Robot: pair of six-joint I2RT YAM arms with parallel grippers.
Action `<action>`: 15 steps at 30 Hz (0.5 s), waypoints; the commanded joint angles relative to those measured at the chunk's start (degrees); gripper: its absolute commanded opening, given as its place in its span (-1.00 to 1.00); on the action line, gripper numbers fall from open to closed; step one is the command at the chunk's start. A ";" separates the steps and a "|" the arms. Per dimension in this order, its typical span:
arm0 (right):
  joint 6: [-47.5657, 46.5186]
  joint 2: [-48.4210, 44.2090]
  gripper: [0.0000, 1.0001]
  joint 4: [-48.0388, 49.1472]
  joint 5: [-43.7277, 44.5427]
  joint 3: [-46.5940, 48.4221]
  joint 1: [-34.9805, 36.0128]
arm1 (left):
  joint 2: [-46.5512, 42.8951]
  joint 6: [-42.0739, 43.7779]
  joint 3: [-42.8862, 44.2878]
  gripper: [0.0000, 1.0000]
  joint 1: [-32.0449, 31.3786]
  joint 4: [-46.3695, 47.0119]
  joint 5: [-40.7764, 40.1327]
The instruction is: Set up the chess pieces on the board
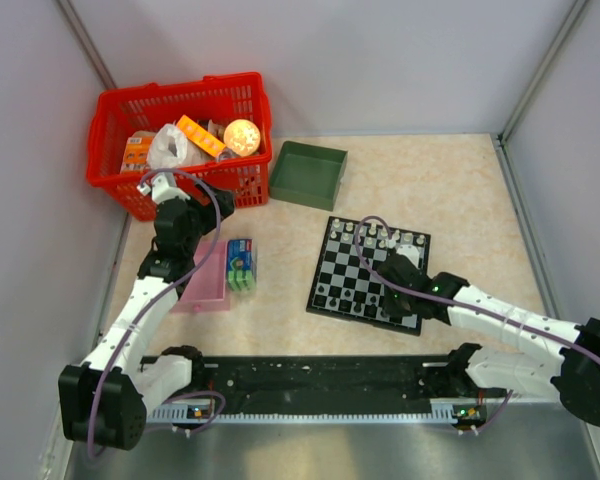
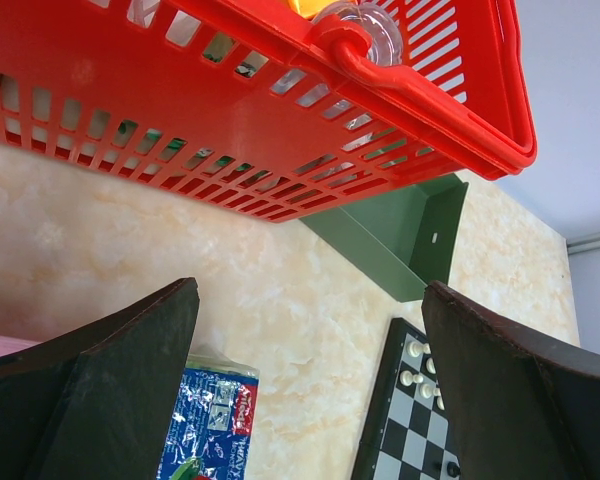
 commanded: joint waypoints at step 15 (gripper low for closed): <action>-0.38 0.51 -0.83 1.82 0.11 0.41 1.29 | -0.12 -0.49 -0.59 0.97 0.27 3.41 0.60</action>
